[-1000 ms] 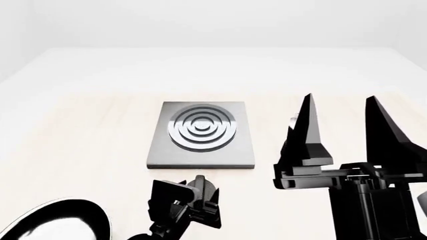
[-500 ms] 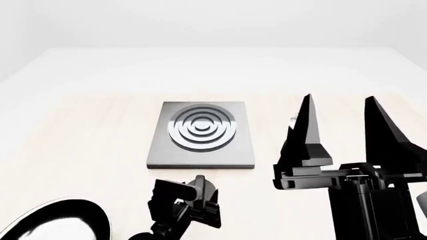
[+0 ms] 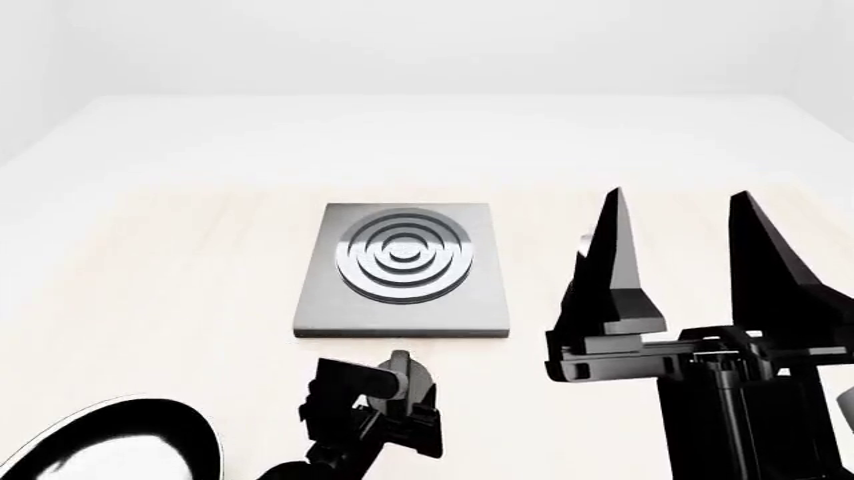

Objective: Turn on the stove and put the moka pot on it.

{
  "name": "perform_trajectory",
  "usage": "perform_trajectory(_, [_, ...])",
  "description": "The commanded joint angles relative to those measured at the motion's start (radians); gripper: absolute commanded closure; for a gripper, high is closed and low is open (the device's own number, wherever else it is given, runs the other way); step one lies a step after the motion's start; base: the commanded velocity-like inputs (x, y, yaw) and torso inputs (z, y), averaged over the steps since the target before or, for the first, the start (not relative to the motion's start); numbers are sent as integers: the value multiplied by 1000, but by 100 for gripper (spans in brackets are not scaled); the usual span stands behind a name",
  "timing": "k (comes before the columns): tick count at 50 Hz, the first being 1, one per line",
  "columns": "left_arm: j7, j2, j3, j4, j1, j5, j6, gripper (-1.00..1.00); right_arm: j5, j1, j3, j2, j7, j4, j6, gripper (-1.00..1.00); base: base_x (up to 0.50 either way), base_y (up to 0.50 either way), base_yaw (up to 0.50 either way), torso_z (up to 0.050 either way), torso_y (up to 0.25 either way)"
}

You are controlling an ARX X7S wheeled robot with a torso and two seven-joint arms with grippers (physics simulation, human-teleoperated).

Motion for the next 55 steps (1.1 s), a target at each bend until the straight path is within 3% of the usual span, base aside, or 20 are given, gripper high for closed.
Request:
perform_trajectory(1, [-5, 0, 12, -15, -10, -13, -14, -100, -3, -2, -7, 4, 2, 1, -10, -100, 0, 0, 0, 0, 0])
perform_trajectory(55, [26, 11, 77, -132, -52, -49, 27, -100, 6, -1, -25, 30, 22, 3, -29, -100, 0, 0, 0, 0, 0])
